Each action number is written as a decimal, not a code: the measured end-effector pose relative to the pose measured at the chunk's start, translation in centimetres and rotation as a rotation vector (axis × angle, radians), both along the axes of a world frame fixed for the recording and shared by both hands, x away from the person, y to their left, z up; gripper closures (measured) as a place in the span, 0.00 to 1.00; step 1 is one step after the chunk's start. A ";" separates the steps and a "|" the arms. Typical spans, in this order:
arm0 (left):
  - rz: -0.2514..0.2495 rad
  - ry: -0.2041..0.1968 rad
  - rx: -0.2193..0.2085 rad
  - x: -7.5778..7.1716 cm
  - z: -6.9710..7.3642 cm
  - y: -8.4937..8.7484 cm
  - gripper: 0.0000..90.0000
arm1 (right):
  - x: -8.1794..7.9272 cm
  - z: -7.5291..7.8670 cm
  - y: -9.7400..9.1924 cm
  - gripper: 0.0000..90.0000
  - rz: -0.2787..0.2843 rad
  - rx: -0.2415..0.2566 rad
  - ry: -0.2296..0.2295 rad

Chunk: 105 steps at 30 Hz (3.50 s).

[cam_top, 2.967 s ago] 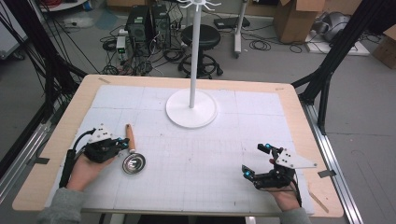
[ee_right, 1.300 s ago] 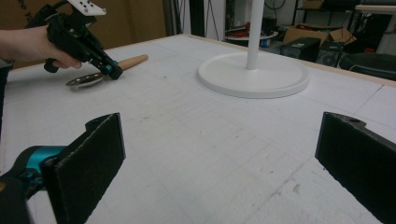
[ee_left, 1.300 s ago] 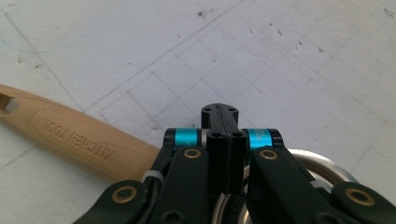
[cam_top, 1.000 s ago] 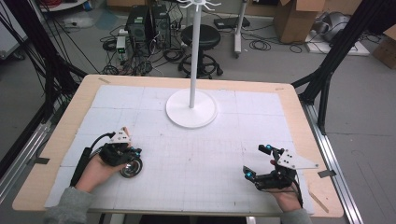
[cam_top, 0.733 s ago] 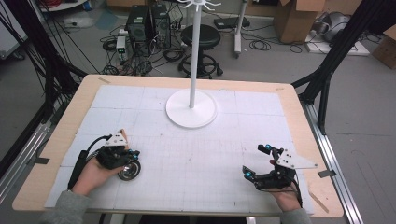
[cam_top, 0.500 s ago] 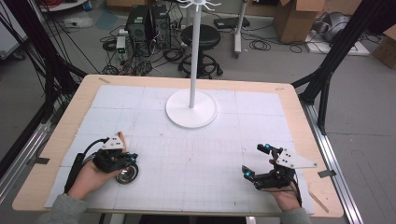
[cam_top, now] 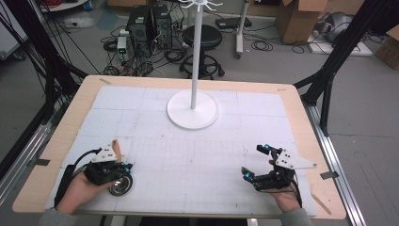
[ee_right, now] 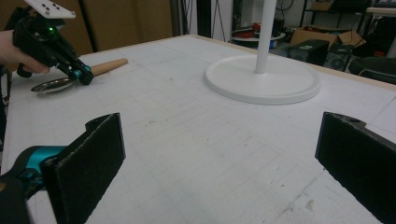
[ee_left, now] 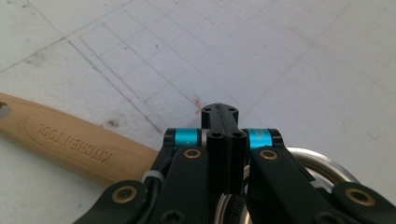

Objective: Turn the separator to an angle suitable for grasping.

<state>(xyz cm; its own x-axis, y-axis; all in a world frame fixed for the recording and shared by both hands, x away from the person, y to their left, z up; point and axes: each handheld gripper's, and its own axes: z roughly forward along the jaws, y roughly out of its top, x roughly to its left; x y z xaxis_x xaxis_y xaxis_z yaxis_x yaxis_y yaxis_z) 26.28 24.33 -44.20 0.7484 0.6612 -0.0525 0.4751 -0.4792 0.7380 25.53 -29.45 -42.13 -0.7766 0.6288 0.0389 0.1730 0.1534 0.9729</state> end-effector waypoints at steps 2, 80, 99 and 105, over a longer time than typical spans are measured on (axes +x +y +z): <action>-0.002 -0.001 -0.001 -0.6 0.0 0.4 1.00 | 0.1 0.0 0.1 0.01 0.004 -0.003 -0.002; 0.203 -0.031 -0.041 2.2 -0.5 4.3 1.00 | -0.3 0.0 -0.2 0.01 -0.005 -0.002 0.003; 0.158 -0.007 -0.035 3.0 -0.2 1.6 1.00 | -0.4 0.0 -0.2 0.01 -0.005 -0.003 0.005; 0.149 -0.002 -0.035 3.1 -0.1 1.0 1.00 | -0.4 0.0 -0.3 0.01 -0.007 -0.002 0.002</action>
